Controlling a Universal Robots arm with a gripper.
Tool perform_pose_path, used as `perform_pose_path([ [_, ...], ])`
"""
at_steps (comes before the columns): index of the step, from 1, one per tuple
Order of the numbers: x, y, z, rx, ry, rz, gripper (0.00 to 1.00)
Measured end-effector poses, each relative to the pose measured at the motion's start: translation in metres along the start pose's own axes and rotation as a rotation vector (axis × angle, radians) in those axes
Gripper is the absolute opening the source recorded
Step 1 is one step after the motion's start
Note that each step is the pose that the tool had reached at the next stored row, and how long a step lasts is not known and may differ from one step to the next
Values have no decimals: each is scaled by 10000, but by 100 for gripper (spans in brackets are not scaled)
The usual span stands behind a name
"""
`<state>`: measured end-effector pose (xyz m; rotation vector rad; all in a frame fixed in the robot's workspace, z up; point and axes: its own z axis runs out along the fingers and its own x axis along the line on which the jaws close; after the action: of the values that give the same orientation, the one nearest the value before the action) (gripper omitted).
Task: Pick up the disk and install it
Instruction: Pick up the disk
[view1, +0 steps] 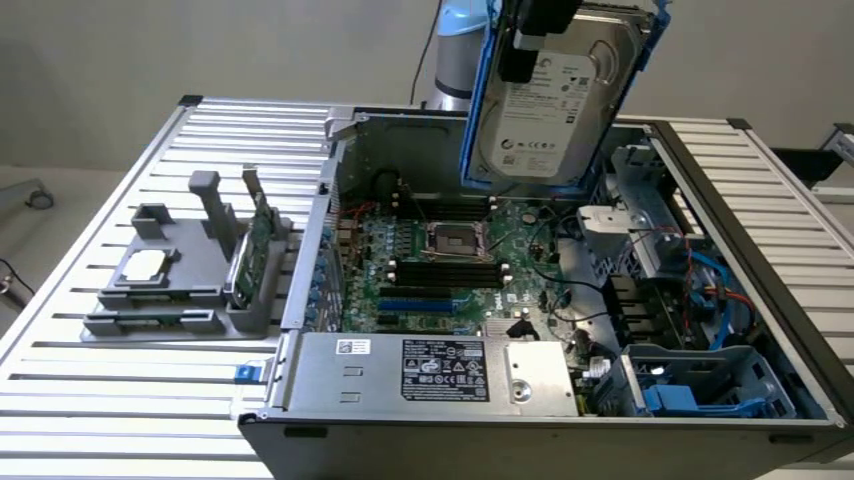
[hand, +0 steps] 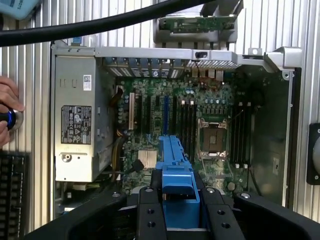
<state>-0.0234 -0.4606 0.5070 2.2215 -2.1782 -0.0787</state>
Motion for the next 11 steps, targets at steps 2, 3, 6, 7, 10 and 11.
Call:
perform_pose_path([
  [2,40,-93,-2,0,-1,2,33],
  [3,60,-137,-4,0,0,0,33],
  [6,120,-267,-7,0,0,1,33],
  [7,140,-309,-8,0,0,1,33],
  [10,204,-437,-8,0,-1,1,33],
  [11,226,-477,-8,0,0,2,33],
])
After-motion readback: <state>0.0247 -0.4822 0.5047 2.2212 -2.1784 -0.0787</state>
